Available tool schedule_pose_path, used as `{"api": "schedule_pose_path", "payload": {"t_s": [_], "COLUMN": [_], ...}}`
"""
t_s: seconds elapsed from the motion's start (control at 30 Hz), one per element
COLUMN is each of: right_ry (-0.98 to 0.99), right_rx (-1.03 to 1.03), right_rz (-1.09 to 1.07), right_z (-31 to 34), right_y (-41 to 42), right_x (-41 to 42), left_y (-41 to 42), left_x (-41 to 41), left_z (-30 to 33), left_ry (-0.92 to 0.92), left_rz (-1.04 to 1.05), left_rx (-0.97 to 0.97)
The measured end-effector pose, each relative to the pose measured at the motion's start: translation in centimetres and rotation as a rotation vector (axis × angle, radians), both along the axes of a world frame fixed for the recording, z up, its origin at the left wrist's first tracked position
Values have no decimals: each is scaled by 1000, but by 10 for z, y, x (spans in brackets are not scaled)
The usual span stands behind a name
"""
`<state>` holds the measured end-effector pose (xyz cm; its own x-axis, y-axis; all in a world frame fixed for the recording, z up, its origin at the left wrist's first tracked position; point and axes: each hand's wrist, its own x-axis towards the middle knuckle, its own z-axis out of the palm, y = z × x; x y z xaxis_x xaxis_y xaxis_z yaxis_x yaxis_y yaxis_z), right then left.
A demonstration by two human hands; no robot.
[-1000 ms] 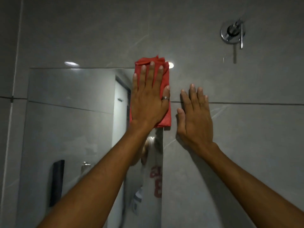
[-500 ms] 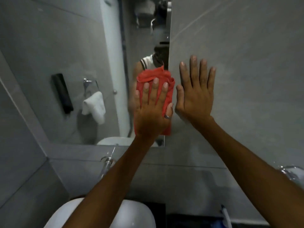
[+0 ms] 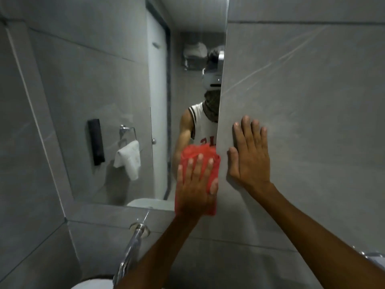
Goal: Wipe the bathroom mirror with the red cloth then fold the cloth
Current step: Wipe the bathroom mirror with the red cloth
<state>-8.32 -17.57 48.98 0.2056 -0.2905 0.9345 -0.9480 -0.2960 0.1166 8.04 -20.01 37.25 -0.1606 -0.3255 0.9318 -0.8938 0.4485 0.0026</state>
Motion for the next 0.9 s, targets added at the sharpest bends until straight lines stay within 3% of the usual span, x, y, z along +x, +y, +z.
{"api": "schedule_pose_path", "payload": {"t_s": [0.23,0.33,0.53,0.9], "right_ry": [-33,-101,-76,205], "right_rx": [-166,-195,-199,-211], "right_rz": [72,96,99,124], "right_z": [160,214,247,264], "right_y": [-7,-7,-16,-35], "right_x": [1,7,36,178], "left_y": [-13,-19,-28,-50], "left_x": [-5,0,35,238], "left_z": [312,391,407,392], "left_ry": [46,6,-123,178], "left_rz": [31,86,104,237], "left_rx": [-231,-291,-353,-229]}}
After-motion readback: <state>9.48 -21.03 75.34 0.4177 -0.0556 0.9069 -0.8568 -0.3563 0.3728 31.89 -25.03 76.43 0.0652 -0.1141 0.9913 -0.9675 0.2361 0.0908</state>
